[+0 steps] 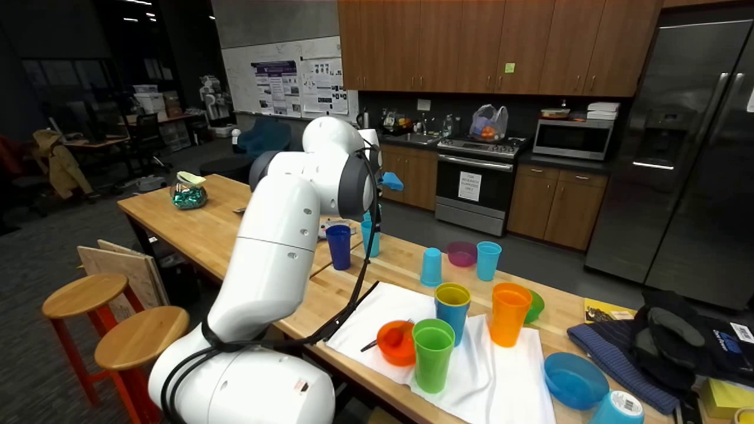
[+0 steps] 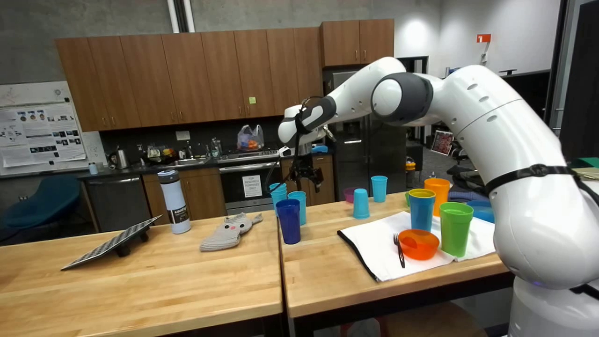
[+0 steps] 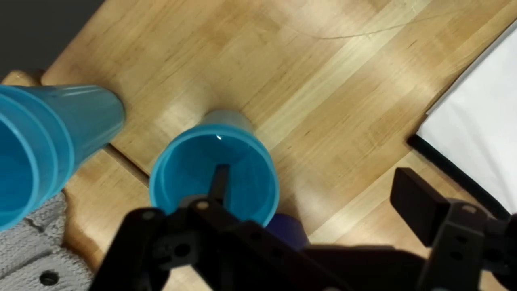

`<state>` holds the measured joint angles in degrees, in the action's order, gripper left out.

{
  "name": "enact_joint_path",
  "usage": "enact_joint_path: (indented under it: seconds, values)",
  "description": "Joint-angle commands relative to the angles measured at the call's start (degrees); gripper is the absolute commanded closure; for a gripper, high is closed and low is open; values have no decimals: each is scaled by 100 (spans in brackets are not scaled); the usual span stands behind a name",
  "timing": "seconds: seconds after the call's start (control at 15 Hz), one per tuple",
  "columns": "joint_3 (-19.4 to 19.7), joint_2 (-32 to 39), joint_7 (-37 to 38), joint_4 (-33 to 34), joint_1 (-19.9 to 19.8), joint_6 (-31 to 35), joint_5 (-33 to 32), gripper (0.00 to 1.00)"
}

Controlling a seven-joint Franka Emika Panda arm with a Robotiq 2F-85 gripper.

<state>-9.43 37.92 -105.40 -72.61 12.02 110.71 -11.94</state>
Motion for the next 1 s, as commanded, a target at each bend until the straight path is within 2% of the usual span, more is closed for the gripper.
enact_joint_path:
  seconds: [0.0, 0.93]
  values:
    - [79, 143, 318, 257, 125, 104, -222, 0]
    - [9, 460, 559, 381, 178, 274, -225, 0]
